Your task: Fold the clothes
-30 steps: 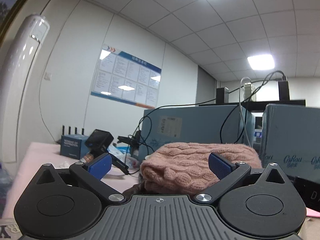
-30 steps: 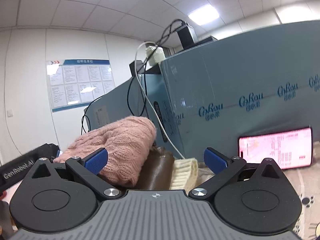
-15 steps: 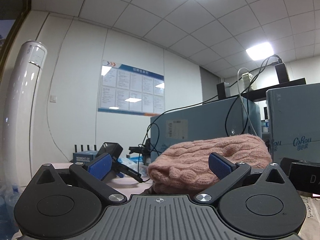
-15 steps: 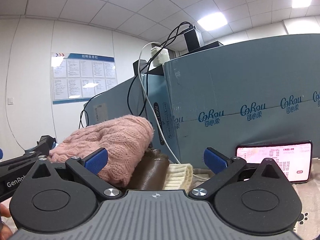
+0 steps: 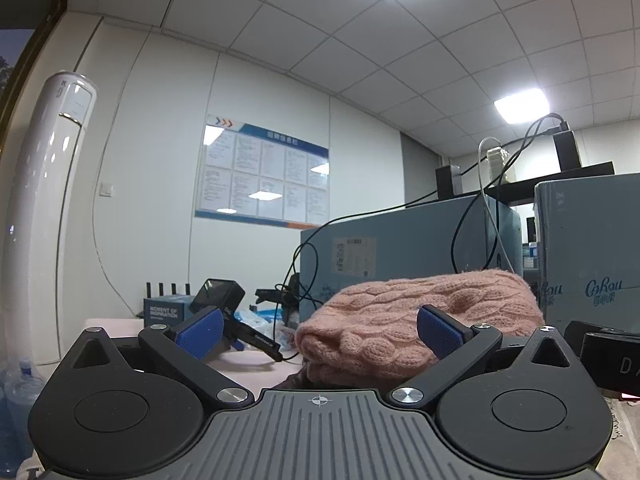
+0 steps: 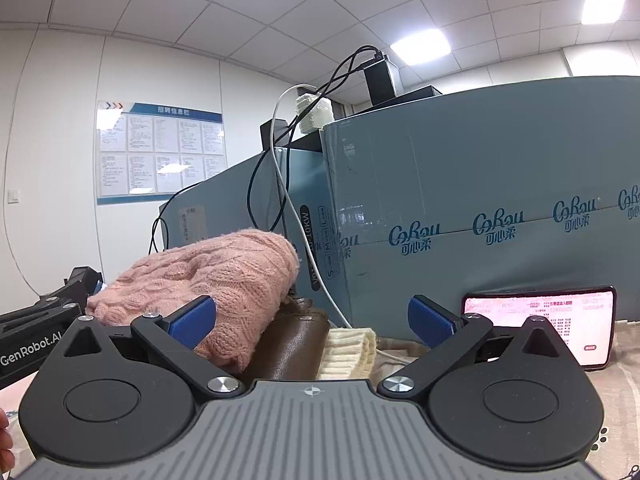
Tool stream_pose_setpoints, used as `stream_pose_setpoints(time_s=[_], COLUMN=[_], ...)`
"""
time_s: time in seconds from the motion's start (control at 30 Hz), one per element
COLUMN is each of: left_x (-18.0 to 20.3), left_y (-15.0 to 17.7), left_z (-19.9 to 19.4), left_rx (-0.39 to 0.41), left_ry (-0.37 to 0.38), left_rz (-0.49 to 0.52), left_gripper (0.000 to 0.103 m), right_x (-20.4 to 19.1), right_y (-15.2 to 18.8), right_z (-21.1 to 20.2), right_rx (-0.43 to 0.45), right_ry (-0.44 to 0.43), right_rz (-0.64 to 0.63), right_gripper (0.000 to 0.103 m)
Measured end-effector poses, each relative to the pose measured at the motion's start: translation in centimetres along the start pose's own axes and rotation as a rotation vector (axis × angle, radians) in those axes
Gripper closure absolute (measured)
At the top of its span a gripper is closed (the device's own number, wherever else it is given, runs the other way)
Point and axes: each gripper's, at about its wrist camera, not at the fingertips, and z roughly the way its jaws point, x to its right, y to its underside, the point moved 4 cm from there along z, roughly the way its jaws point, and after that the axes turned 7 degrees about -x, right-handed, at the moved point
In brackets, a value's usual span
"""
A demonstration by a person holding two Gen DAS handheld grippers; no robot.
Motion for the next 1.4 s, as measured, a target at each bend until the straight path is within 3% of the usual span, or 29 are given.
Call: stream_pose_setpoints(time_s=[1.4], left_x=[-0.09], left_y=[0.08], left_z=[0.07], left_rx=[-0.015], left_ry=[0.002], left_rz=[-0.001], left_gripper=[0.0], right_x=[-0.47], right_y=[0.07], right_z=[0.33], right_rx=[-0.016], right_ry=[-0.007], right_rz=[-0.021], right_gripper=[0.0])
